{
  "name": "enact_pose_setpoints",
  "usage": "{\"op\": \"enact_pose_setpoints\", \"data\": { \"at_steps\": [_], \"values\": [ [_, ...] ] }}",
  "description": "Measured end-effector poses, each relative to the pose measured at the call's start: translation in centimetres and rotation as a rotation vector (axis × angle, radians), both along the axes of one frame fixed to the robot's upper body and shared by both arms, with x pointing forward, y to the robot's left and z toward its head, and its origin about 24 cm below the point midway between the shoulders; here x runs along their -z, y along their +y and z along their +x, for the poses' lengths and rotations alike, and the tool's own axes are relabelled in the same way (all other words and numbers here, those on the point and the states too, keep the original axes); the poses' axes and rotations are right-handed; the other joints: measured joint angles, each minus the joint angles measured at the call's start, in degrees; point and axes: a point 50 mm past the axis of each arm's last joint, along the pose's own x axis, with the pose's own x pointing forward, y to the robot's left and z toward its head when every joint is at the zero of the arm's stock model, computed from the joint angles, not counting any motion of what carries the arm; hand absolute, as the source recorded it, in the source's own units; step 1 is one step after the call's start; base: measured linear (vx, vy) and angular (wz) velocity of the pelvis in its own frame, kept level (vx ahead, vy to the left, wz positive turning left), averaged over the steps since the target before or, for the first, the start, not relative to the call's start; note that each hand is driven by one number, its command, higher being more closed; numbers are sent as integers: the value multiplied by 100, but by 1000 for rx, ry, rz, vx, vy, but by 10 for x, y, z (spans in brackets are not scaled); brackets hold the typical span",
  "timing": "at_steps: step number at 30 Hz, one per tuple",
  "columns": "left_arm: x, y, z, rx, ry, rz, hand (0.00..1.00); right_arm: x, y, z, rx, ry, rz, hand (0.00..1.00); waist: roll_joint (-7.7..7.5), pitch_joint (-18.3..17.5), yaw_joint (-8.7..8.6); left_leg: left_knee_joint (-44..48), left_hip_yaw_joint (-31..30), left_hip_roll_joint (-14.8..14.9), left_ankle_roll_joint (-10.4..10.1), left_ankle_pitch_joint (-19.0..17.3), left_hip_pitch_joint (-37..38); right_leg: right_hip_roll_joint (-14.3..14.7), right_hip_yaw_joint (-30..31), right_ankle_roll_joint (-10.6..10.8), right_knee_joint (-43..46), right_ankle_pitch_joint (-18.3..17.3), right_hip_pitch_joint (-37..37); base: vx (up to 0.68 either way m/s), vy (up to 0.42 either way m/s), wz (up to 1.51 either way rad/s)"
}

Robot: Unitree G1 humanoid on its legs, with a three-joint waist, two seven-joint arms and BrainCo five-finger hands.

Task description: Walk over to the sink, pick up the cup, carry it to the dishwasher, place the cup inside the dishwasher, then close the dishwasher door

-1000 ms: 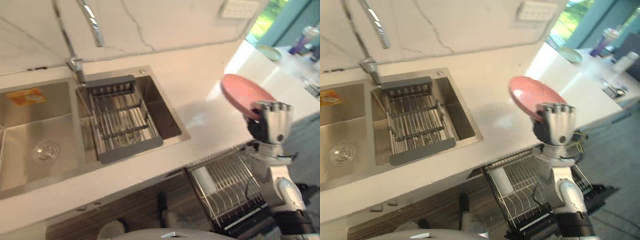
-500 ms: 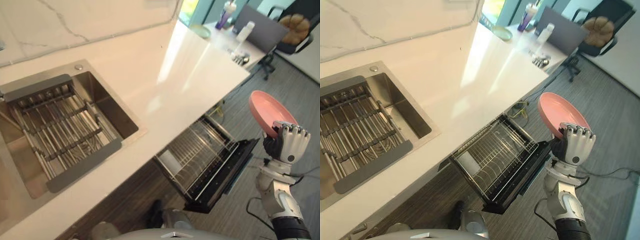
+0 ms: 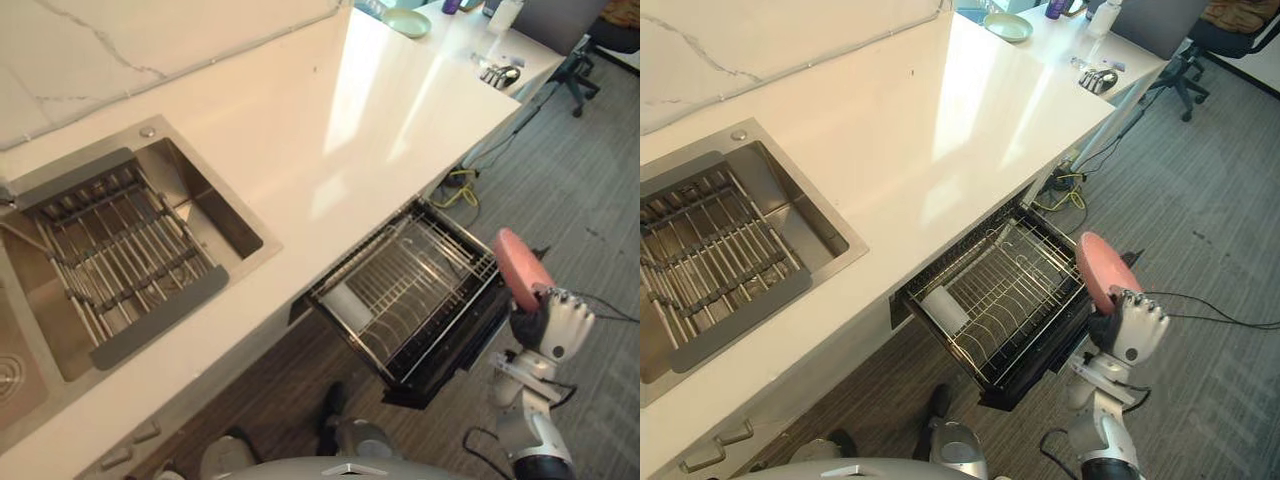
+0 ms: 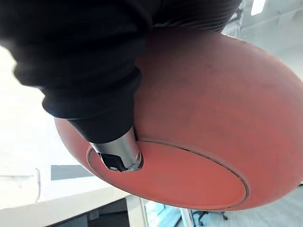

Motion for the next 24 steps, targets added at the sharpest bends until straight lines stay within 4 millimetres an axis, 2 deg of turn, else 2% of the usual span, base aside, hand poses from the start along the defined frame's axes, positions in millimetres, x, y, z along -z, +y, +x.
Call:
{"op": "enact_pose_setpoints", "data": {
  "at_steps": [2, 5, 13, 15, 18, 20, 22, 24],
  "values": [
    [0, -2, 1, -2, 4, 7, 0, 9, 4, 0, -20, 46, 20, 100, 65, 33, 9, -66, -164, -74, 41, 39, -2, -65, -118, 15, -4, 8, 55, -37, 114, 28],
    [0, -5, 0, -2, 35, 8, 0, 18, 16, 7, -54, 83, 63, 100, 150, 61, 143, -238, -292, -208, 94, 132, -6, -129, -137, 55, -8, 36, 44, -35, 124, 19],
    [2, -12, -1, 25, 65, -30, 0, 21, 25, 33, -68, 127, 114, 100, 398, 274, 296, -244, -595, -414, 227, 261, -277, -277, -236, 84, -21, 128, -110, -33, 100, 19],
    [1, -11, 0, 27, 55, -31, 0, 22, 21, 42, -44, 143, 142, 100, 482, 359, 296, -239, -674, -454, 261, 295, -355, -306, -238, 86, -34, 158, -148, -51, 77, 14],
    [1, -12, 6, 36, 19, -47, 0, 20, 4, 54, 24, 159, 176, 100, 717, 583, 283, -239, -855, -539, 314, 363, -508, -375, -239, 91, -46, 196, -234, -74, 82, 20],
    [0, -13, 11, 45, -14, -72, 0, 10, -14, 68, 72, 170, 201, 100, 948, 804, 270, -243, -892, -596, 358, 431, -666, -431, -209, 81, -51, 238, -376, -87, 83, 11],
    [0, -14, 15, 53, -34, -91, 0, 3, -29, 75, 117, 185, 237, 100, 1093, 933, 273, -243, -901, -626, 379, 463, -745, -465, -197, 93, -51, 253, -455, -76, 68, 2],
    [0, -16, 18, 66, -59, -119, 0, -13, -46, 87, 176, 152, 290, 100, 1267, 1147, 277, -242, -974, -677, 381, 495, -824, -481, -62, 70, -52, 277, -577, -57, 57, -10]
  ]
}}
